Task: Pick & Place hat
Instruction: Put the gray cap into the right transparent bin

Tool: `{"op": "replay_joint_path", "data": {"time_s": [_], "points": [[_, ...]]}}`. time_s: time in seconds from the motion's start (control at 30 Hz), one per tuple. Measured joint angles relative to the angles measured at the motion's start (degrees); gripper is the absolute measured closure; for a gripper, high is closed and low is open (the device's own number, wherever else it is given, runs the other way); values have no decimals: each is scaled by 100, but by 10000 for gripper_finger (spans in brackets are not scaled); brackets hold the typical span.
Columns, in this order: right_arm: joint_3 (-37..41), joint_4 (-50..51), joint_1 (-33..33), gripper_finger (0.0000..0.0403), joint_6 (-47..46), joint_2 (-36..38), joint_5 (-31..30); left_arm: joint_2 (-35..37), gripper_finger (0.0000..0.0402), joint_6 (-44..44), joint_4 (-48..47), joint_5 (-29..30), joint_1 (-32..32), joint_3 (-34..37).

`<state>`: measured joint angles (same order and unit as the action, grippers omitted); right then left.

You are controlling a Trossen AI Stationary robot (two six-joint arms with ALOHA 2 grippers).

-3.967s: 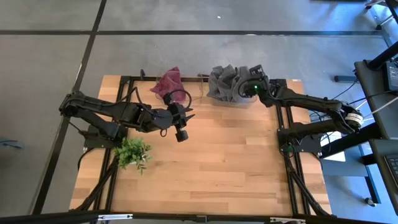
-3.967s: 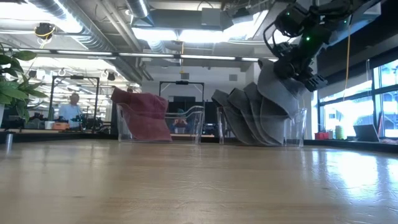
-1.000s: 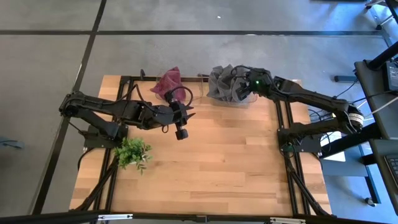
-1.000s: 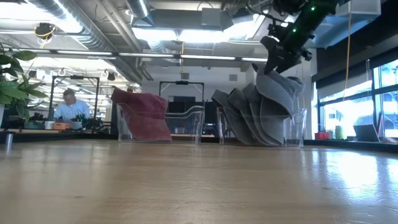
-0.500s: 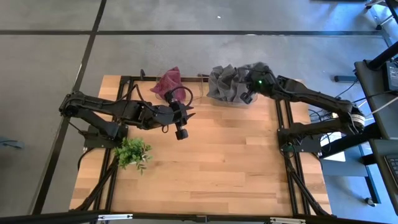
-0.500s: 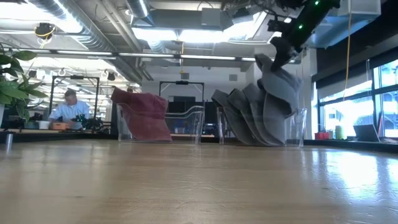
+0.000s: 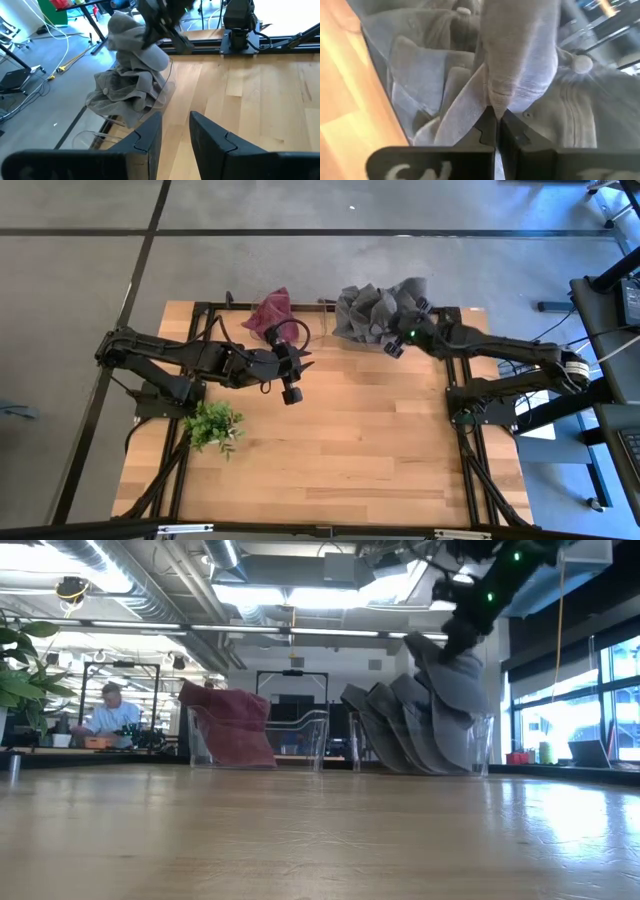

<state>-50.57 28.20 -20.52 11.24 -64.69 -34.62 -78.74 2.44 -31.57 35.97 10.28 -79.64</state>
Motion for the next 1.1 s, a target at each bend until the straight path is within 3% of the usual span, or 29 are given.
{"op": "replay_joint_path", "data": {"time_s": [0.17, 0.47, 0.87, 1.1], "points": [[633, -983, 442, 397, -55, -4, -758, 0, 306, 18, 0, 0, 0, 0], [686, -1258, 946, 397, -799, -4, -735, 0, 306, 87, 0, 0, 0, 0], [1319, -1134, 949, 398, -979, 24, -996, 0, 306, 87, 0, 0, 0, 0], [1592, -1151, 947, 398, -1720, 39, -1003, 0, 306, 85, -56, 0, 2, 0]]}}
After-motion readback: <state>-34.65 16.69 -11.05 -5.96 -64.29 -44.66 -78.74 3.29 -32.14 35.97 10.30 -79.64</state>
